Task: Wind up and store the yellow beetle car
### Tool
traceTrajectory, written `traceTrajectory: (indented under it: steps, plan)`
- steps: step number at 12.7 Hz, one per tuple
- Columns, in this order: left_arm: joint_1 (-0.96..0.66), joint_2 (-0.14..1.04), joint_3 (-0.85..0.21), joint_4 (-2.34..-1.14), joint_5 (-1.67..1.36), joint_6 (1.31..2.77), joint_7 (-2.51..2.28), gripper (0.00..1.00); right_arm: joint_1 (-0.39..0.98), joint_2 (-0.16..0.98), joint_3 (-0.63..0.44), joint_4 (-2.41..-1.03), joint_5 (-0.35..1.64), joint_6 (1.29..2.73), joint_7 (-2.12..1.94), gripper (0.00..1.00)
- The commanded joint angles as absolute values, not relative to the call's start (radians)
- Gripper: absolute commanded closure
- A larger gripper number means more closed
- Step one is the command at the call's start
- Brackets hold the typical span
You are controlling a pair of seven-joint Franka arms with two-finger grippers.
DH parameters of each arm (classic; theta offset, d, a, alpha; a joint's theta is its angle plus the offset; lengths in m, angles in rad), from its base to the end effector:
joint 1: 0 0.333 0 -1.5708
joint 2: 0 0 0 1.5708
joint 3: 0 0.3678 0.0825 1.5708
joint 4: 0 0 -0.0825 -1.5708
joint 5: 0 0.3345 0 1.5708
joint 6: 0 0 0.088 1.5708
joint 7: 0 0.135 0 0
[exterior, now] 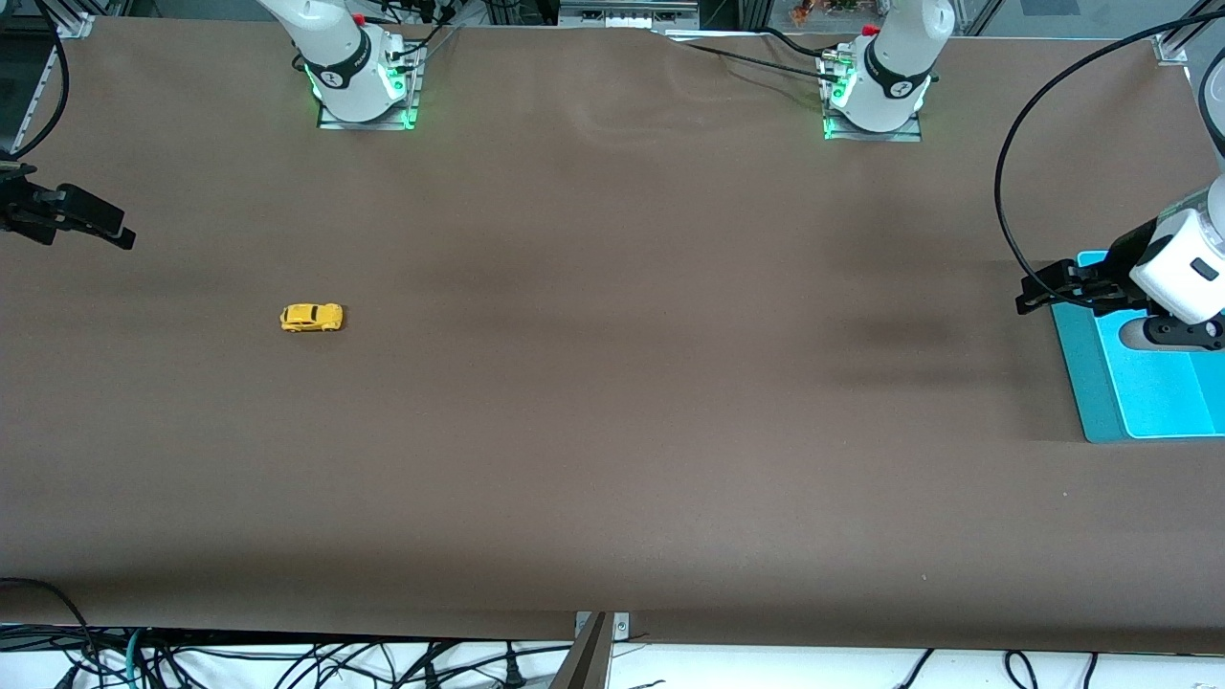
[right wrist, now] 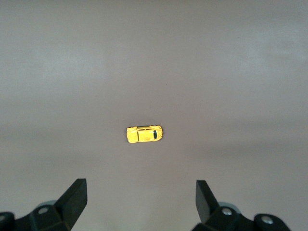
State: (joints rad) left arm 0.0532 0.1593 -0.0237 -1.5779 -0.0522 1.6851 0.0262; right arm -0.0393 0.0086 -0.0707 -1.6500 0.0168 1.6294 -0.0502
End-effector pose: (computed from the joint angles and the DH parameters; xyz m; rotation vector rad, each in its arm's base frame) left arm 0.5641 0.0112 0.5698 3.0837 0.0167 -0.0779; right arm 0.5073 -0.0537 0.6154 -3.1214 0.0953 0.0434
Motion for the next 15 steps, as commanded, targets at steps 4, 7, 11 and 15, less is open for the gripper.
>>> traceTrajectory:
  steps: [4,7,11,15]
  plan:
    - [0.061,0.178,-0.021,-1.545,-0.078,1.664,0.051,0.0,-0.044,-0.002,-0.067,-1.655,0.009,1.623,-0.064,0.0]
    - [0.061,0.178,-0.021,-1.543,-0.078,1.664,0.051,0.0,-0.045,-0.002,-0.068,-1.655,0.009,1.586,-0.061,0.0]
    - [0.068,0.179,-0.023,-1.543,-0.078,1.664,0.049,0.0,-0.04,-0.005,-0.031,-1.664,0.006,1.565,-0.092,0.0]
    - [0.069,0.179,-0.023,-1.542,-0.078,1.664,0.049,0.0,-0.04,-0.008,0.008,-1.703,0.002,1.571,-0.197,0.0]
